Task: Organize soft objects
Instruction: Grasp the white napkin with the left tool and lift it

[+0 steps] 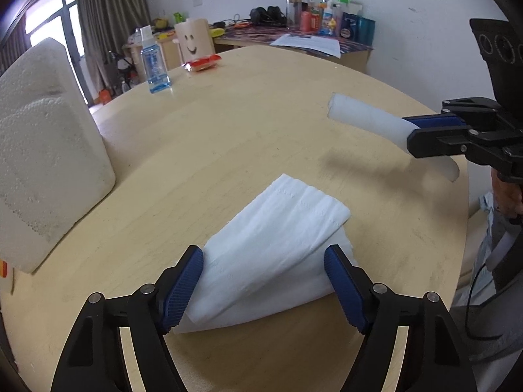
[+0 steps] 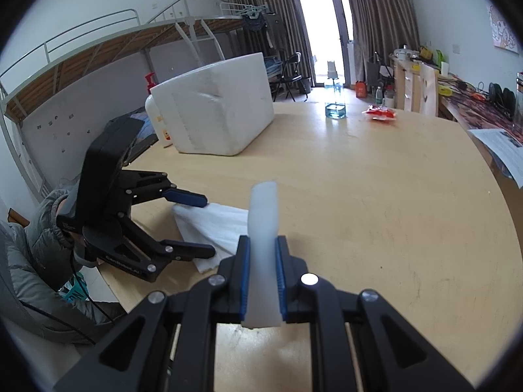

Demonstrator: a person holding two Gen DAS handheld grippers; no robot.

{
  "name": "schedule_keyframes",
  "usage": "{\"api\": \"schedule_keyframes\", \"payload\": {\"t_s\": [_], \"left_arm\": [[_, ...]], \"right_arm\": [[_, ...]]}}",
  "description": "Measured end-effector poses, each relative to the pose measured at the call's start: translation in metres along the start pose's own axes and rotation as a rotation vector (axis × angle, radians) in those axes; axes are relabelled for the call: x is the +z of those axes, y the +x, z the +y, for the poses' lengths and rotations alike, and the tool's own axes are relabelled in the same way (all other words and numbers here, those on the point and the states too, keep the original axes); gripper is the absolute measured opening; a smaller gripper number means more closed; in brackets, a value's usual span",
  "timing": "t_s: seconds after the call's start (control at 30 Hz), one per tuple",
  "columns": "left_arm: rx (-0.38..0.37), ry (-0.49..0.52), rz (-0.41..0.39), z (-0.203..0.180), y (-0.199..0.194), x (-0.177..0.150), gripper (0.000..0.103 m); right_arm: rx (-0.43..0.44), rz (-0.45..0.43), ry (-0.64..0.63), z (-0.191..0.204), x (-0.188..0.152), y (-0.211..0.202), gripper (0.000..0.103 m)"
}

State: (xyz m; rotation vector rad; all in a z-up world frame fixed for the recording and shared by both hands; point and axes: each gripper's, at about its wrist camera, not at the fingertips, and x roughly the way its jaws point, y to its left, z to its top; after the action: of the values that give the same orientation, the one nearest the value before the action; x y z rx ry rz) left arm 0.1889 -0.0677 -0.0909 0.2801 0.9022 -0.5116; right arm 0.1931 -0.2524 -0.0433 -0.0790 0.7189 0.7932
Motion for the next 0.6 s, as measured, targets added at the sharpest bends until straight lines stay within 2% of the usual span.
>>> {"api": "schedule_keyframes", "payload": {"t_s": [0.1, 0.27, 0.33, 0.4, 0.6], "left_arm": [[-0.002, 0.004, 0.003, 0.0008, -0.0015, 0.0002, 0.068], [0.008, 0.018, -0.013, -0.0024, -0.0051, -0.0012, 0.031], [0.010, 0.029, -0.022, -0.0053, -0.0046, -0.0012, 0.023], [0.023, 0.025, -0.027, -0.0065, -0.0043, -0.0015, 0.021], [0.028, -0.037, -0.051, -0.0016, -0.0048, 0.0011, 0.020]], "right_arm": [[0.000, -0.004, 0.012, -0.0018, -0.0021, -0.0001, 0.018], [0.001, -0.009, 0.032, -0.0039, -0.0048, 0.0003, 0.018], [0.000, -0.009, 0.038, -0.0039, -0.0057, 0.0005, 0.018], [-0.003, -0.012, 0.042, -0.0038, -0.0056, -0.0006, 0.018], [-0.021, -0.040, 0.062, -0.0047, -0.0056, -0.0084, 0.018]]}}
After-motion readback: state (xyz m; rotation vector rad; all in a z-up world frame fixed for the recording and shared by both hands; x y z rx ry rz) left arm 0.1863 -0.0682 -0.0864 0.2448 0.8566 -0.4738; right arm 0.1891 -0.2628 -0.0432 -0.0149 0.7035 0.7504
